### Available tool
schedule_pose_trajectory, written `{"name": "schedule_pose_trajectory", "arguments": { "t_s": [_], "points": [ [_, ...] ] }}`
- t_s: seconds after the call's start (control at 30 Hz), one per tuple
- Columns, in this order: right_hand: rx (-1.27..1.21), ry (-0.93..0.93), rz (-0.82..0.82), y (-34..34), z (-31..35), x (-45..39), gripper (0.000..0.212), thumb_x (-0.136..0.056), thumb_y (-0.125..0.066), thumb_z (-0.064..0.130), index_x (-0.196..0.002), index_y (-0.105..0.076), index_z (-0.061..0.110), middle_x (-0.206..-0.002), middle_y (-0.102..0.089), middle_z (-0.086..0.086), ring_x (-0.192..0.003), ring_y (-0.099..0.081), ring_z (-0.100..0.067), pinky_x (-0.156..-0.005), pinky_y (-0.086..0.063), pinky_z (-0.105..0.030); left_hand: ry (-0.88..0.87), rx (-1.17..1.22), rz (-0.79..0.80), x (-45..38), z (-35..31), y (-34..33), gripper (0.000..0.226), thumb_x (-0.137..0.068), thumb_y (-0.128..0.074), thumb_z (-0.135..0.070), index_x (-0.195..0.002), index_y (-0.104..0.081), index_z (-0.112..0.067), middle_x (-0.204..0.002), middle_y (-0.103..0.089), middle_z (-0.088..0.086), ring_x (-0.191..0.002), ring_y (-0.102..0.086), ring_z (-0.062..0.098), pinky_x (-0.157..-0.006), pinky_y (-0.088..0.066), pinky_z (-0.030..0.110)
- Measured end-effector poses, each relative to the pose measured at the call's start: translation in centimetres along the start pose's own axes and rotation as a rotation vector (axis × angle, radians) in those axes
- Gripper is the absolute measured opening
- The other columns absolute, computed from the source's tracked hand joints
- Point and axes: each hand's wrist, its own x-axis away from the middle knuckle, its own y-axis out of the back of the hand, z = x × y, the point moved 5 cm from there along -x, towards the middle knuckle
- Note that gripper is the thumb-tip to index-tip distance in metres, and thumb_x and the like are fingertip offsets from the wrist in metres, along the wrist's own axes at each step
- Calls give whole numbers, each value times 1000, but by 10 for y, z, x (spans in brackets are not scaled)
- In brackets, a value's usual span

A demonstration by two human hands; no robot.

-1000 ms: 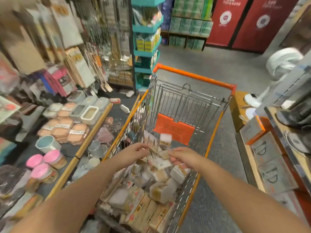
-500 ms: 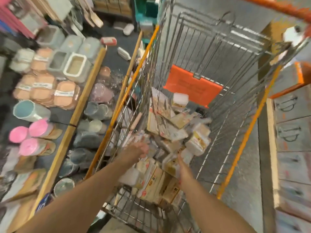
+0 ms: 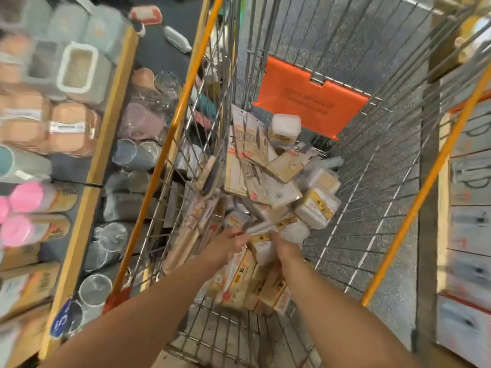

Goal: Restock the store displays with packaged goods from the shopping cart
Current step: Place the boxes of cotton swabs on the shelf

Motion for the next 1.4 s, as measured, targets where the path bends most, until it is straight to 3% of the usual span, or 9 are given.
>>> {"name": "schedule_pose_trajectory", "arguments": {
  "t_s": [0.1, 0.23, 0.37, 0.43, 0.63, 0.87, 1.07, 1.23, 1.4],
  "points": [
    [-60, -64, 93, -3, -2, -2, 70, -72, -82, 44, -125, -61, 4, -118, -65, -15, -99, -64, -31, -84, -56, -42, 58, 173, -1, -11, -3, -7, 16, -96, -61, -33, -98, -58, -17, -95, -60, 2, -79, -58, 12, -67, -43, 24],
    [-33, -12, 153, -4, 0, 10, 49, -84, -75, 38, -120, -60, 9, -117, -65, -13, -102, -64, -31, -89, -56, -45, 65, 125, -7, -14, -1, -12, 46, -95, -61, -39, -130, -53, -10, -119, -61, 3, -106, -59, 20, -98, -47, 36],
    [-199, 21, 217, -10, 1, 14, 40, -95, -57, 50, -112, -64, 15, -110, -68, -11, -105, -64, -32, -101, -49, -52, 103, 182, 11, -22, -3, -18, 37, -90, -60, -52, -116, -58, -25, -100, -60, -4, -90, -57, 13, -76, -45, 32],
    [-305, 20, 226, -11, 2, 12, 39, -98, -51, 51, -108, -66, 16, -105, -71, -11, -102, -66, -31, -101, -49, -51, 95, 140, 3, -30, -8, -19, 30, -94, -55, -53, -112, -54, -30, -110, -58, -7, -101, -55, 14, -84, -46, 33],
    [-339, -11, 324, -8, -7, 22, 47, -97, -42, 59, -114, -64, 22, -113, -71, -8, -111, -64, -28, -103, -46, -45, 161, 64, -83, -52, 8, -21, 77, -81, -65, -64, -136, -51, -12, -122, -58, 4, -107, -55, 22, -89, -43, 34],
    [-316, 117, 328, 5, 10, 35, 59, -96, -34, 66, -112, -69, 23, -117, -70, -7, -112, -64, -26, -99, -49, -45, 179, 310, -27, -45, 13, -29, 66, -86, -73, -43, -137, -46, -12, -125, -58, 8, -113, -58, 25, -87, -49, 32],
    [-585, 75, -183, 40, 29, 22, 61, -91, -50, 65, -118, -55, 12, -115, -60, -6, -107, -59, -27, -98, -49, -46, 170, 421, 41, -39, 18, -28, 54, -86, -73, -35, -130, -53, -11, -133, -55, 10, -124, -52, 28, -96, -45, 32],
    [-770, 49, 18, 41, 50, -1, 56, -91, -48, 68, -119, -58, 20, -110, -64, -8, -96, -62, -22, -88, -54, -37, 187, 489, 115, -35, 10, -16, 27, -94, -62, -29, -116, -57, -13, -116, -59, 8, -112, -55, 27, -102, -42, 40],
    [-864, 27, 12, 43, 57, -12, 47, -89, -59, 60, -112, -64, 18, -86, -60, -3, -73, -56, -13, -63, -46, -22, 143, 508, 24, -38, 4, 3, 57, -70, -81, -33, -114, -61, -4, -91, -58, 8, -70, -55, 19, -42, -45, 21]
  ]
}}
